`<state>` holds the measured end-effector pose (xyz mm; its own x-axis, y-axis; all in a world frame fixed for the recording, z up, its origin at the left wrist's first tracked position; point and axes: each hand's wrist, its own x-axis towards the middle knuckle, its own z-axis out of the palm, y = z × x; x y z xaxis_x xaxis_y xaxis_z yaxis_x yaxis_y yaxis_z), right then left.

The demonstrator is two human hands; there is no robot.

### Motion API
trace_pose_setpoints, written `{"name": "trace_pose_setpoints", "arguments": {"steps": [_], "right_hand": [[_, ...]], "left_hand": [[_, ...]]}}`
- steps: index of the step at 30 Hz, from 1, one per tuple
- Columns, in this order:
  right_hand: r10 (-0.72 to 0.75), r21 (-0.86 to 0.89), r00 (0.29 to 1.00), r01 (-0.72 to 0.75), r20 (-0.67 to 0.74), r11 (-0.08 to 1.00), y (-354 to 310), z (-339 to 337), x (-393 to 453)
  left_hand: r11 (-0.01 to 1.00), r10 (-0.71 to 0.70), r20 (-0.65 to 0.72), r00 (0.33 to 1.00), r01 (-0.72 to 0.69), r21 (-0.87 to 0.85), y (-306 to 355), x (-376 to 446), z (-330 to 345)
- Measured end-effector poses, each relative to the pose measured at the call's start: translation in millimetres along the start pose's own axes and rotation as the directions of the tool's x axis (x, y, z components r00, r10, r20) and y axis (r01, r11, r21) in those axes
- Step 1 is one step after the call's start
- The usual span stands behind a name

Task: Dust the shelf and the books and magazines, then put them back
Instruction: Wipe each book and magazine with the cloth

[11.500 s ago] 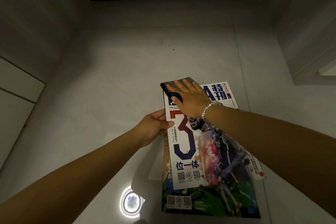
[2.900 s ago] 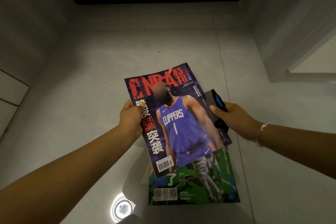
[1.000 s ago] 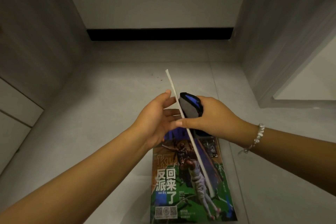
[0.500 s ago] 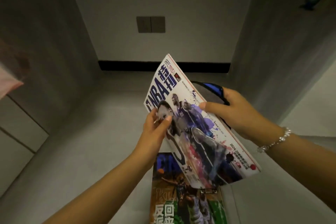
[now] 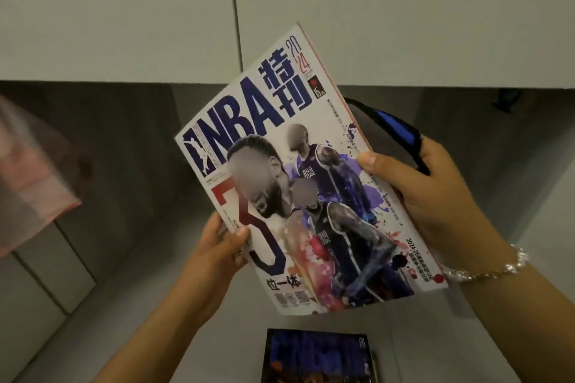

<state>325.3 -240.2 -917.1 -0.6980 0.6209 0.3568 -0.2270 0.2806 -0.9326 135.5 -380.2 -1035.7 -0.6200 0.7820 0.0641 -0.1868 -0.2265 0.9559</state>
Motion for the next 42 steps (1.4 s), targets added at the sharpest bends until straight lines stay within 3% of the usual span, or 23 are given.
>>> {"name": "trace_pose_setpoints", "arguments": {"steps": [7,12,17,24,29,32,37,42], "right_hand": [[-0.162,0.05,0.971,0.174,-0.175,0.984,-50,-13,8],[-0.305,-0.177,0.926,0.27,-0.223,0.947,-74,-35,21],[-0.369,-0.274,0.888,0.296,-0.273,0.915,-101,-57,31],[-0.504,-0.335,0.823,0.412,-0.262,0.847,-146,-84,49],[-0.627,-0.413,0.699,0.487,-0.344,0.77,-189,-90,79],[-0.653,-0.477,0.646,0.463,-0.397,0.748,-206,-95,111],[-0.552,-0.454,0.655,0.337,-0.516,0.825,-205,-106,168],[-0.498,-0.505,0.702,0.225,-0.509,0.833,-181,-108,191]], "left_hand": [[0.948,0.319,-0.063,0.946,-0.317,0.035,70,2,35],[0.88,0.474,-0.162,0.866,-0.472,0.048,110,15,68],[0.813,0.581,-0.21,0.786,-0.57,0.119,156,19,98],[0.733,0.68,-0.173,0.712,-0.659,0.17,255,50,142],[0.732,0.681,-0.146,0.718,-0.659,0.171,324,84,172],[0.765,0.641,-0.143,0.754,-0.612,0.2,355,110,187],[0.826,0.529,-0.115,0.841,-0.478,0.299,370,160,197],[0.831,0.406,0.059,0.912,-0.395,0.391,359,180,181]]}}
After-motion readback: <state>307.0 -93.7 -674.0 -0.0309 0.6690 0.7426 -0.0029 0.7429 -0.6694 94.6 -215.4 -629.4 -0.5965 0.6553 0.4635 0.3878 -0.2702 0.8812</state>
